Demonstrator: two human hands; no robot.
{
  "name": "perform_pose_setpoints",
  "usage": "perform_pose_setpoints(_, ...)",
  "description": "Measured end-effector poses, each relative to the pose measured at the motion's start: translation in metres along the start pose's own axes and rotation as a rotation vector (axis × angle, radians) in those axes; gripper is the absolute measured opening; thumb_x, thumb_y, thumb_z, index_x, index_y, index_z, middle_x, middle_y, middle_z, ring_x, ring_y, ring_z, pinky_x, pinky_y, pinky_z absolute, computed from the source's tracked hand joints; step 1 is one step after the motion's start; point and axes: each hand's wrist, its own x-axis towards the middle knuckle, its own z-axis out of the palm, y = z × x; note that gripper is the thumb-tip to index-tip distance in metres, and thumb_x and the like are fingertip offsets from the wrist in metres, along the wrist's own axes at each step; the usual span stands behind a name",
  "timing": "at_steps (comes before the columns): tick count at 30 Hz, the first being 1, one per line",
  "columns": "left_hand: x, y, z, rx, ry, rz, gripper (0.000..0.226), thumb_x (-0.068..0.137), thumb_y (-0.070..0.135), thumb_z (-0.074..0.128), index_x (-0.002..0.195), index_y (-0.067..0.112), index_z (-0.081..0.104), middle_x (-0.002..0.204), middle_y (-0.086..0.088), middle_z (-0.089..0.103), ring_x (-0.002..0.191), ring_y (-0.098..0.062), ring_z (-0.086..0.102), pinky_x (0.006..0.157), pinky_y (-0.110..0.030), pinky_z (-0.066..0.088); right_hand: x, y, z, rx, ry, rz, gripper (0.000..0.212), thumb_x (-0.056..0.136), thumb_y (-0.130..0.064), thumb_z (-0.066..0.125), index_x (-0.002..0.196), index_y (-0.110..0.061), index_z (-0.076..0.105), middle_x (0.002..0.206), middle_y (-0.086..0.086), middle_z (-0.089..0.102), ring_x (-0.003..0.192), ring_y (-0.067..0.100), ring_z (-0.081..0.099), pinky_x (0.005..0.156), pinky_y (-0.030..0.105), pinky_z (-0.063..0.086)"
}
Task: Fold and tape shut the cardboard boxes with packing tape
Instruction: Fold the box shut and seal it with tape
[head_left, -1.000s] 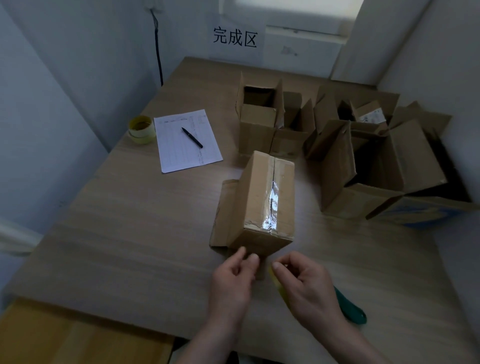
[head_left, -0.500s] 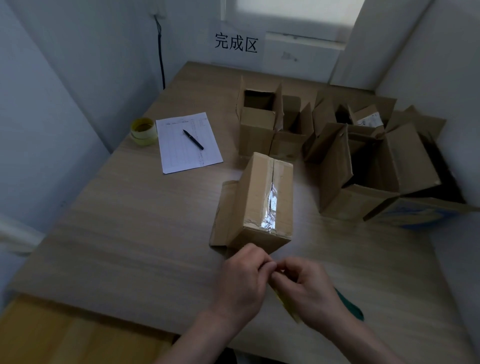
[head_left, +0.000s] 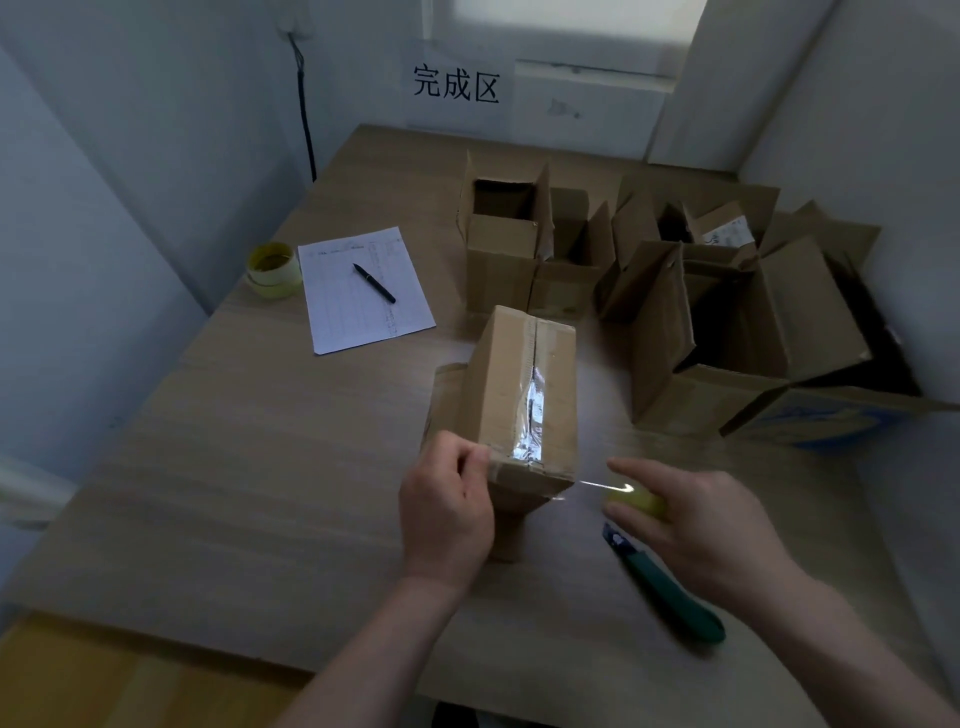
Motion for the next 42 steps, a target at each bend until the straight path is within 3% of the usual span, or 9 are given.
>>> perform_pose_setpoints(9, 0.014, -0.033, 0.014, 0.067, 0.012, 0.007, 0.015, 0.090, 0.003, 0.062, 0.076, 0.007, 0.059, 0.084, -0.004, 0.061, 0.077, -0.017, 0.056, 0.067, -0.017, 0.037, 0.046, 0.012, 0.048, -0.043, -0.028, -0.063, 0.056, 0.092, -0.064, 0.045, 0.144, -0.045, 0.041, 0.104, 0.000, 0.073, 0.094, 0.024, 0.067, 0.079, 0.042, 0.053)
perform_pose_setpoints(15, 0.021, -0.052, 0.019, 0.048, -0.034, -0.170, 0.021, 0.093, 0.014, 0.061, 0.073, 0.012, 0.058, 0.066, -0.001, 0.058, 0.063, -0.018, 0.054, 0.059, -0.029, 0.038, 0.050, 0.010, 0.068, 0.024, 0.067, -0.183, 0.057, 0.090, -0.056, 0.058, 0.143, -0.039, 0.047, 0.093, 0.005, 0.075, 0.079, 0.028, 0.069, 0.066, 0.040, 0.055)
perform_pose_setpoints(19, 0.036, -0.063, 0.009, -0.088, 0.043, -0.451, 0.019, 0.094, 0.023, 0.060, 0.110, 0.012, 0.060, 0.104, -0.009, 0.065, 0.101, -0.028, 0.064, 0.085, -0.038, 0.051, 0.057, -0.004, 0.078, -0.039, 0.218, -0.283, 0.054, 0.080, -0.045, 0.077, 0.129, -0.024, 0.065, 0.072, 0.008, 0.073, 0.057, 0.032, 0.067, 0.045, 0.034, 0.048)
perform_pose_setpoints(22, 0.047, -0.068, 0.005, 0.235, -0.215, 0.229, 0.062, 0.093, 0.049, 0.055, 0.144, 0.017, 0.043, 0.151, -0.013, 0.037, 0.142, -0.028, 0.032, 0.112, -0.042, 0.033, 0.060, -0.003, 0.077, -0.074, 0.254, -0.300, 0.056, 0.075, -0.043, 0.081, 0.125, -0.022, 0.068, 0.065, 0.004, 0.071, 0.049, 0.026, 0.064, 0.039, 0.028, 0.044)
perform_pose_setpoints(24, 0.059, -0.069, 0.013, 0.428, -0.488, 0.624, 0.065, 0.091, 0.061, 0.045, 0.146, 0.026, 0.041, 0.160, -0.010, 0.020, 0.148, -0.032, 0.015, 0.112, -0.055, 0.031, 0.060, -0.001, 0.078, -0.081, 0.261, -0.316, 0.056, 0.074, -0.044, 0.082, 0.124, -0.022, 0.069, 0.064, 0.004, 0.070, 0.046, 0.025, 0.063, 0.038, 0.027, 0.043)
perform_pose_setpoints(28, 0.078, -0.080, 0.024, 0.462, -0.491, 0.846, 0.054, 0.091, 0.051, 0.047, 0.128, 0.015, 0.064, 0.147, -0.020, 0.043, 0.138, -0.048, 0.030, 0.099, -0.060, 0.045, 0.063, -0.002, 0.085, -0.044, 0.253, -0.323, 0.056, 0.076, -0.044, 0.081, 0.125, -0.020, 0.068, 0.070, 0.005, 0.072, 0.051, 0.027, 0.065, 0.040, 0.028, 0.045)
perform_pose_setpoints(31, 0.071, -0.092, 0.030, 0.305, -0.402, 0.697, 0.052, 0.095, 0.052, 0.044, 0.127, 0.015, 0.063, 0.149, -0.012, 0.041, 0.142, -0.040, 0.030, 0.106, -0.051, 0.041, 0.067, -0.005, 0.092, -0.001, 0.260, -0.321, 0.056, 0.076, -0.042, 0.081, 0.126, -0.019, 0.067, 0.073, 0.004, 0.073, 0.053, 0.023, 0.066, 0.043, 0.025, 0.045)
perform_pose_setpoints(36, 0.044, -0.071, 0.061, -0.099, -0.009, -0.023, 0.039, 0.093, 0.037, 0.051, 0.119, 0.014, 0.068, 0.140, -0.011, 0.054, 0.130, -0.020, 0.052, 0.104, -0.036, 0.047, 0.069, -0.003, 0.095, 0.014, 0.276, -0.308, 0.053, 0.080, -0.050, 0.068, 0.124, -0.023, 0.067, 0.071, 0.000, 0.072, 0.051, 0.020, 0.064, 0.042, 0.022, 0.041)
perform_pose_setpoints(42, 0.046, -0.064, 0.051, -0.178, -0.026, -0.131, 0.026, 0.094, 0.014, 0.061, 0.119, 0.018, 0.067, 0.131, -0.008, 0.062, 0.125, -0.016, 0.056, 0.106, -0.040, 0.046, 0.063, -0.014, 0.086, 0.027, 0.236, -0.271, 0.055, 0.075, -0.046, 0.081, 0.123, -0.023, 0.067, 0.070, 0.000, 0.073, 0.052, 0.020, 0.065, 0.044, 0.019, 0.039)
